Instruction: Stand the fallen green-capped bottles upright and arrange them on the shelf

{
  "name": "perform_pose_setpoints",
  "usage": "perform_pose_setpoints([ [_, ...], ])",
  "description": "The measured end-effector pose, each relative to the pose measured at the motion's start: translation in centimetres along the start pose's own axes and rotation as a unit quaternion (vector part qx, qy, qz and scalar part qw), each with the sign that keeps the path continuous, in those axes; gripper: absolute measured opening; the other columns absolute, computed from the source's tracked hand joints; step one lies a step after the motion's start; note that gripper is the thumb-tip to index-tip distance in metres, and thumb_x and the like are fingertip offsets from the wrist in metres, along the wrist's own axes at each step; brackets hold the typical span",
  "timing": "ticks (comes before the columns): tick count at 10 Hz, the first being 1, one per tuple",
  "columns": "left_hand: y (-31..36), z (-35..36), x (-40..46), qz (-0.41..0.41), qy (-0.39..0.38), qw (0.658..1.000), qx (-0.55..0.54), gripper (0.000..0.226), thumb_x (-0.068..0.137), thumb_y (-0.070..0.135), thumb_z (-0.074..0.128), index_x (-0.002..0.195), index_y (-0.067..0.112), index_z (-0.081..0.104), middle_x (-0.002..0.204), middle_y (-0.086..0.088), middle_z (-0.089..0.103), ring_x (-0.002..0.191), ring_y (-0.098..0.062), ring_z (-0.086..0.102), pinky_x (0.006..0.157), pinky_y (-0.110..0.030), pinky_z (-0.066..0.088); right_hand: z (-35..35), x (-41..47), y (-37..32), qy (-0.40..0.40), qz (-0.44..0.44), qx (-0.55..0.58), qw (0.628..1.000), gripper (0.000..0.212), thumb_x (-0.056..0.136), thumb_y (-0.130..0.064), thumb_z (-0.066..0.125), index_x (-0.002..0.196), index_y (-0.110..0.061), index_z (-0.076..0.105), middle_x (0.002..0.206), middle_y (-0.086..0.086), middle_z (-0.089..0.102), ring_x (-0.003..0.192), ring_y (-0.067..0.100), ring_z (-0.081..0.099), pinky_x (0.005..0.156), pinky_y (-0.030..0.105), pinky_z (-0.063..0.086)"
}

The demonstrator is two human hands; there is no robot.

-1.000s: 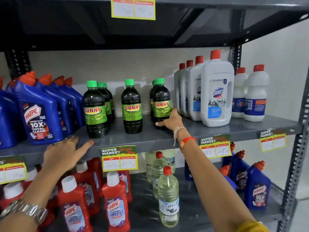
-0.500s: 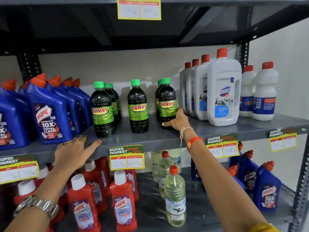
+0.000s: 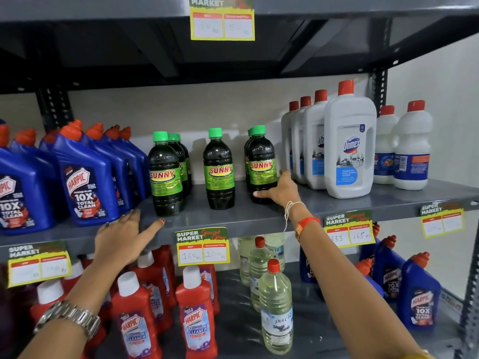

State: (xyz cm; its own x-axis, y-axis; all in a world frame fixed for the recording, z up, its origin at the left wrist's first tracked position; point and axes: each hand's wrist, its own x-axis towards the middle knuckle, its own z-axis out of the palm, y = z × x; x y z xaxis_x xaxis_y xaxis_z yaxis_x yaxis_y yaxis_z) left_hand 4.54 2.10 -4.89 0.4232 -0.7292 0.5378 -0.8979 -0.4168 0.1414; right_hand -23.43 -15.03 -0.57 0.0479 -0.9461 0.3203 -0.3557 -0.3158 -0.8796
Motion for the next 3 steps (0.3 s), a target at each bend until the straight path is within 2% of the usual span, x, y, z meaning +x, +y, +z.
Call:
perform_pose_setpoints([
  [1, 0.0, 0.1, 0.1, 0.006, 0.014, 1.000, -0.026, 0.099, 0.071, 0.075, 0.018, 0.147, 0.012, 0.013, 0.157, -0.007, 0.017, 0.144, -0.022, 0.019, 0.115, -0.048, 0.017, -1.2, -0.7, 0.0, 0.068, -0.023, 0.092, 0.993, 0.090, 0.068, -0.015, 0.082, 0.139, -0.005, 0.028, 0.140, 0.017, 0.046, 0.131, 0.031, 0.044, 0.110, 0.038, 0.037],
  [2, 0.6, 0.0, 0.2, 0.032, 0.078, 0.994, -0.068, 0.097, 0.073, 0.074, 0.016, 0.147, 0.013, 0.003, 0.158, -0.006, 0.004, 0.146, -0.019, 0.004, 0.117, -0.048, 0.005, -3.5, -3.7, -1.3, 0.153, -0.072, 0.289, 0.942, 0.052, 0.079, -0.007, 0.070, 0.122, -0.017, 0.043, 0.117, 0.008, 0.055, 0.111, 0.021, 0.056, 0.097, 0.029, 0.047],
  [3, 3.0, -1.7, 0.7, 0.079, 0.156, 0.981, -0.088, 0.088, 0.081, 0.068, 0.020, 0.147, 0.014, -0.002, 0.158, -0.003, -0.003, 0.145, -0.016, -0.005, 0.118, -0.046, -0.001, -7.8, -7.7, -3.0, 0.245, -0.159, 0.474, 0.830, 0.022, 0.085, -0.003, 0.061, 0.095, -0.021, 0.052, 0.093, -0.001, 0.058, 0.092, 0.014, 0.058, 0.085, 0.023, 0.049],
])
